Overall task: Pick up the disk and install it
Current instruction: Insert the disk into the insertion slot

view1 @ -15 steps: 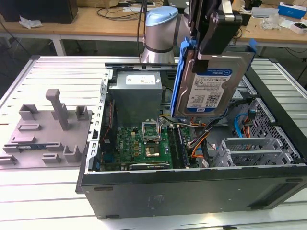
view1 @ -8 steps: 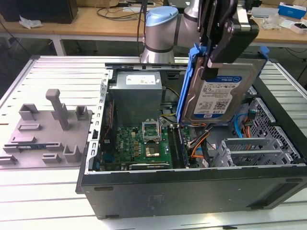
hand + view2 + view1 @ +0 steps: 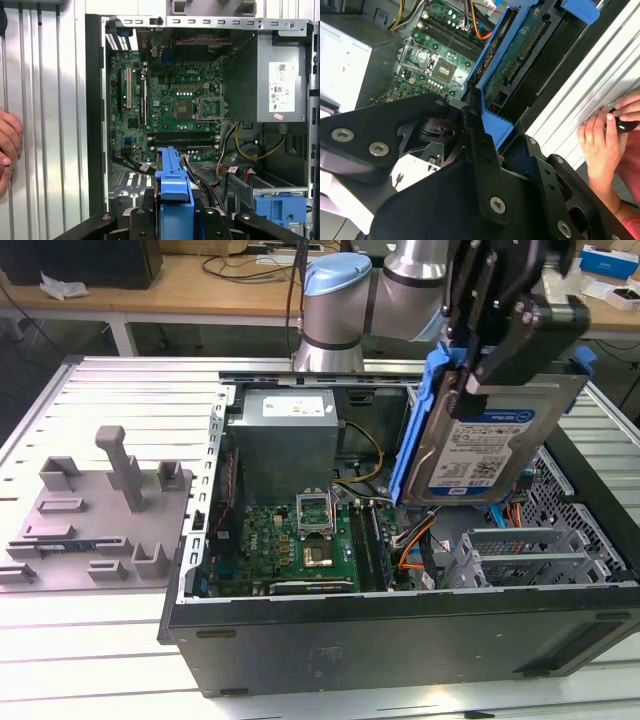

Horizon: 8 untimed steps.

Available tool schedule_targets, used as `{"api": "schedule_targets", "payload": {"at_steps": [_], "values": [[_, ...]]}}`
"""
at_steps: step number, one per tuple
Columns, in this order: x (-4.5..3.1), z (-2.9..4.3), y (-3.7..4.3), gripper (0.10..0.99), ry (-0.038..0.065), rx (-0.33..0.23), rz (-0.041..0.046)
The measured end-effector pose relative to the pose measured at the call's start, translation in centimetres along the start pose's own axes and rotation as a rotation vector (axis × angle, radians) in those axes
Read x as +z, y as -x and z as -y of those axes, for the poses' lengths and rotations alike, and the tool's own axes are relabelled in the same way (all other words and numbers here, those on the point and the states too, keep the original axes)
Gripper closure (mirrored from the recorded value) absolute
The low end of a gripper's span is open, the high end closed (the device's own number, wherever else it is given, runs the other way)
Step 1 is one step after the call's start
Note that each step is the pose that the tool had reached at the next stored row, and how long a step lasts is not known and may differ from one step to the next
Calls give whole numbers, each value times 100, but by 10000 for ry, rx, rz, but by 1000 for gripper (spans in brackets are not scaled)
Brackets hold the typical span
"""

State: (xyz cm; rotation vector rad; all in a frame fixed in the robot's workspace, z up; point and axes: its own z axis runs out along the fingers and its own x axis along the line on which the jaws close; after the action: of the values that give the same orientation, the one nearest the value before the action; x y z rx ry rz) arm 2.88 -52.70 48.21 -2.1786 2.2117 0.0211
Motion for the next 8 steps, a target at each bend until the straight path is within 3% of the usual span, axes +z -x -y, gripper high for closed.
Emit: {"api": "schedule_targets", "payload": {"at_steps": [1,8], "values": [[2,29,-6,722,0,0,0],[15,433,-75,722,0,1,0]]}}
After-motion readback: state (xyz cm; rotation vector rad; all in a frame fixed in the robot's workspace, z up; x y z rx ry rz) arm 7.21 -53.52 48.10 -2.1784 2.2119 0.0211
